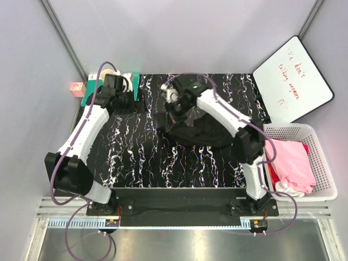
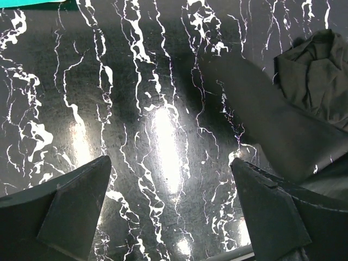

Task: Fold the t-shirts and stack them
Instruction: Flatten out the tshirt

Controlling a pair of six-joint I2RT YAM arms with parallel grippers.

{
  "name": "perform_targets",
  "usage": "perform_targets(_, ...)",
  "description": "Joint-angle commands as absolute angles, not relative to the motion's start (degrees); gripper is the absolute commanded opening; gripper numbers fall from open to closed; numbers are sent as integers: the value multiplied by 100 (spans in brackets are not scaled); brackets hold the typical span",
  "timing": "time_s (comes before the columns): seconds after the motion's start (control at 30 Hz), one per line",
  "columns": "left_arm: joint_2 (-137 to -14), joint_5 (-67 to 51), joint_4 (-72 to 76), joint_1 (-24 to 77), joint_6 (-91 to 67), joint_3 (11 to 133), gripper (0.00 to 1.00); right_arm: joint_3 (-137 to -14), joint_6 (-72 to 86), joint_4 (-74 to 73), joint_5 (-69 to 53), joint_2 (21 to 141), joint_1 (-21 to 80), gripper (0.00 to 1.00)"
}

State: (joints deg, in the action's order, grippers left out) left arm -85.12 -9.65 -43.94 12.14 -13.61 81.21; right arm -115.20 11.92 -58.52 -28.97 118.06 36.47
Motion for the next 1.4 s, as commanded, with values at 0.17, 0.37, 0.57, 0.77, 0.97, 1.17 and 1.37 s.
perform_targets(0.17, -8472, -352, -4429, 1230, -1529, 8060, 99, -11822, 352, -7365, -4394, 12226, 4201, 54)
perform_targets(0.37, -8745, -685, -4430, 1230, -1661, 8077, 99, -11295, 194, -7190, -3054, 11655, 4052, 99)
perform_targets(0.57, -9298, -1353, -4315, 1371, -1574, 8042, 99, -10636, 536, -6636, -2022, 11338, 3016, 98)
perform_targets(0.77, -9966, -1652, -4307, 1950, -1433, 8182, 75, -10467, 396, -6346, -1346, 11583, 2426, 97)
perform_targets(0.97, -10608, -1705, -4350, 2460, -1415, 8569, 69, -10652, 334, -6135, -1160, 12076, 2329, 95)
perform_targets(1.17, -11135, -1539, -4438, 2522, -1327, 8885, 61, -10679, 351, -5915, -1142, 12506, 2329, 93)
perform_targets(1.37, -11504, -1459, -4561, 2522, -1292, 9176, 52, -10670, 360, -5687, -1143, 12638, 2329, 88)
